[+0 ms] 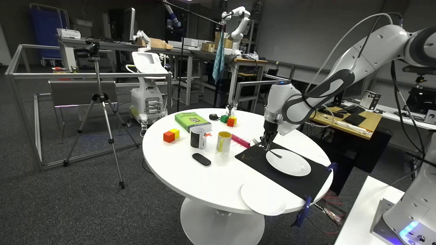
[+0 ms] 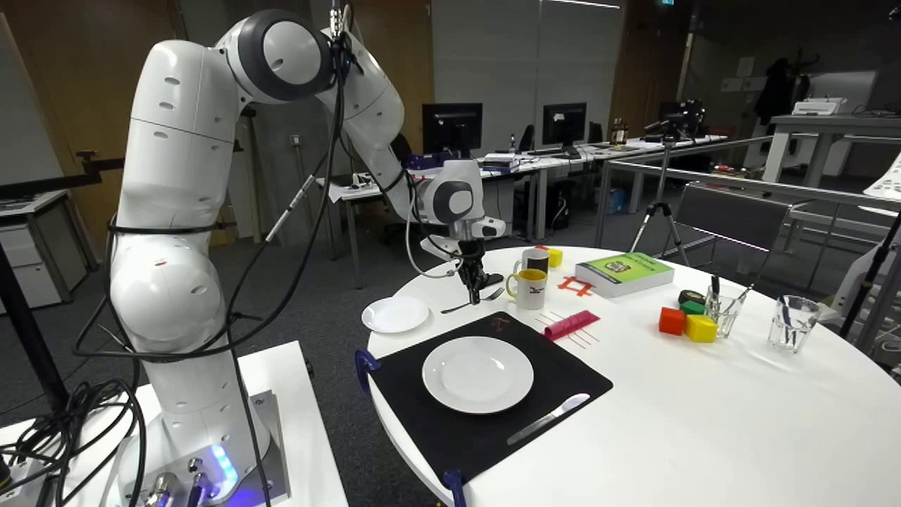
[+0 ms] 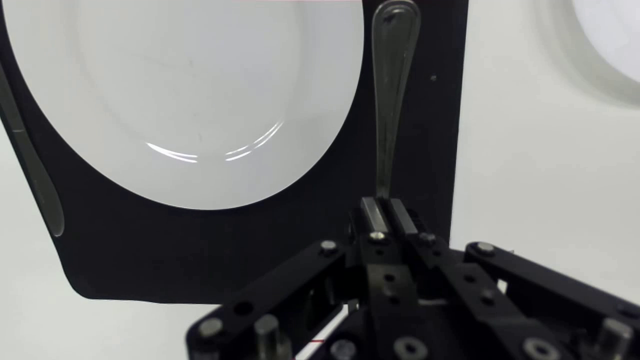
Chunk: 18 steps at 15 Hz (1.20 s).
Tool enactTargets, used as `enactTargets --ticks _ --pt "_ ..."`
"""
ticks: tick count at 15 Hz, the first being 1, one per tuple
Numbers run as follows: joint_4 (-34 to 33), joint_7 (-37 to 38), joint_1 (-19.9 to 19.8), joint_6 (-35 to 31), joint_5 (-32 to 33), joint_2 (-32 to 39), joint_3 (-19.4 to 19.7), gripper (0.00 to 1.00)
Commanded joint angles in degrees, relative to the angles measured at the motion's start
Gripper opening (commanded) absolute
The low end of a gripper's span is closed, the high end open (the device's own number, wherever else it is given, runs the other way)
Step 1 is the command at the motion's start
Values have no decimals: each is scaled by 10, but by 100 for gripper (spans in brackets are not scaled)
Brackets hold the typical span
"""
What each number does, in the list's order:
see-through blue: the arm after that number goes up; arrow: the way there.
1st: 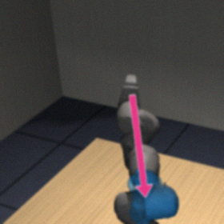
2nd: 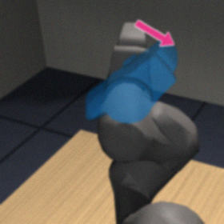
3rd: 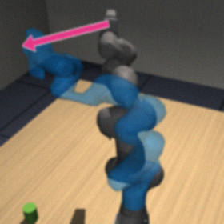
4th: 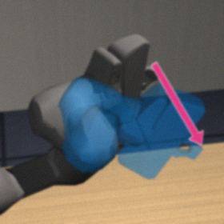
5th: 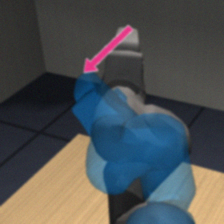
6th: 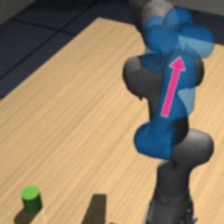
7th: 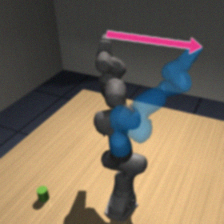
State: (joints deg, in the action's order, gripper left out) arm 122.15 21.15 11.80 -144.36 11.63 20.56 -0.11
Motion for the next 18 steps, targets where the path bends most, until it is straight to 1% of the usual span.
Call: enactTargets --ticks 1,5,11,18 --pt "2 1 3 -4 0 -1 1 1" --pt "9 5 16 -17 10 0 0 1" --pt "13 16 37 -17 18 12 1 1" --pt "17 42 49 -34 28 33 13 1"
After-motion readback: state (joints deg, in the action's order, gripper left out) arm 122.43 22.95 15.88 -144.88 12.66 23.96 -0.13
